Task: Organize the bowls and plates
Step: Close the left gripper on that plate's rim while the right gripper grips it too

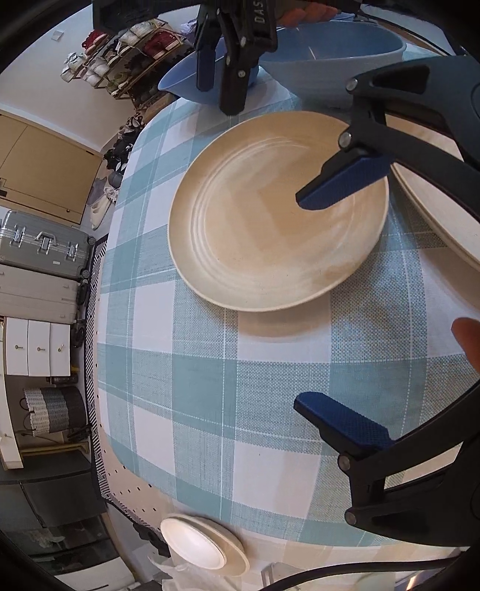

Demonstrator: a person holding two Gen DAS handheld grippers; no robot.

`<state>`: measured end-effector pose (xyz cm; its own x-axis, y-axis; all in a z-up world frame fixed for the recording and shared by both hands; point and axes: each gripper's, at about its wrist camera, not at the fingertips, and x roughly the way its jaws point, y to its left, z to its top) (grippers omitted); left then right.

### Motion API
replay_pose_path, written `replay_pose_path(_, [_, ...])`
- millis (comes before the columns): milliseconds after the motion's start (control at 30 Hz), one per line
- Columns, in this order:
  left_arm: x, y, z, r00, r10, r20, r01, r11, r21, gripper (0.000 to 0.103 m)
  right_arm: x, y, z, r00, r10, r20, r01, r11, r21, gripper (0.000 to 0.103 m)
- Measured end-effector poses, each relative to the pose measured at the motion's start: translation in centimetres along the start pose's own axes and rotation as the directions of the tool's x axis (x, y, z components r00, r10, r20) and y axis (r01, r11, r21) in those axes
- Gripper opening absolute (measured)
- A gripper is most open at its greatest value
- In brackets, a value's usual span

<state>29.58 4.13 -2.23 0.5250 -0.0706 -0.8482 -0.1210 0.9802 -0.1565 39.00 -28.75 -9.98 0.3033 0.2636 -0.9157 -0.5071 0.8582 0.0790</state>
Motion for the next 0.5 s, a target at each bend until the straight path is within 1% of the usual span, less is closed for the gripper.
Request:
replay_pose_path(133, [0.9, -0.1, -0.1, 0.999, -0.019, -0.026, 0.019, 1.0, 0.001, 0.092, 1.4, 0.0, 0.1, 0.999, 0.01, -0.052, -0.01, 1.0, 0.0, 0.09])
replay_pose_path(233, [1.4, -0.2, -0.3, 0.998, -0.05, -0.05, 0.05, 0.999, -0.002, 0.085, 2.2, 0.0, 0.2, 0.996, 0.032, -0.087, -0.032, 0.999, -0.005, 0.084])
replay_pose_path(267, [1.6, -0.4, -0.3, 0.996, -0.061, -0.058, 0.061, 0.998, 0.0, 0.077, 2.5, 0.0, 0.3, 0.995, 0.039, -0.096, -0.039, 0.999, -0.006, 0.082])
replay_pose_path(300, [1.8, -0.5, -0.5, 0.995, -0.071, -0.065, 0.071, 0.997, 0.001, 0.067, 2.7, 0.1, 0.3, 0.994, 0.042, -0.101, -0.043, 0.999, -0.007, 0.081])
replay_pose_path(367, [2.2, -0.7, -0.6, 0.993, -0.082, -0.083, 0.082, 0.997, 0.002, 0.061, 3.1, 0.2, 0.3, 0.993, 0.034, -0.114, -0.036, 0.999, -0.014, 0.075])
replay_pose_path(433, [2.5, -1.0, -0.8, 0.993, -0.078, -0.086, 0.079, 0.997, 0.012, 0.057, 3.4, 0.4, 0.2, 0.991, 0.035, -0.125, -0.038, 0.999, -0.022, 0.073])
replay_pose_path(500, [2.7, -1.2, -1.0, 0.993, -0.075, -0.089, 0.077, 0.997, 0.019, 0.049, 3.6, 0.5, 0.2, 0.991, 0.024, -0.129, -0.028, 0.999, -0.031, 0.071])
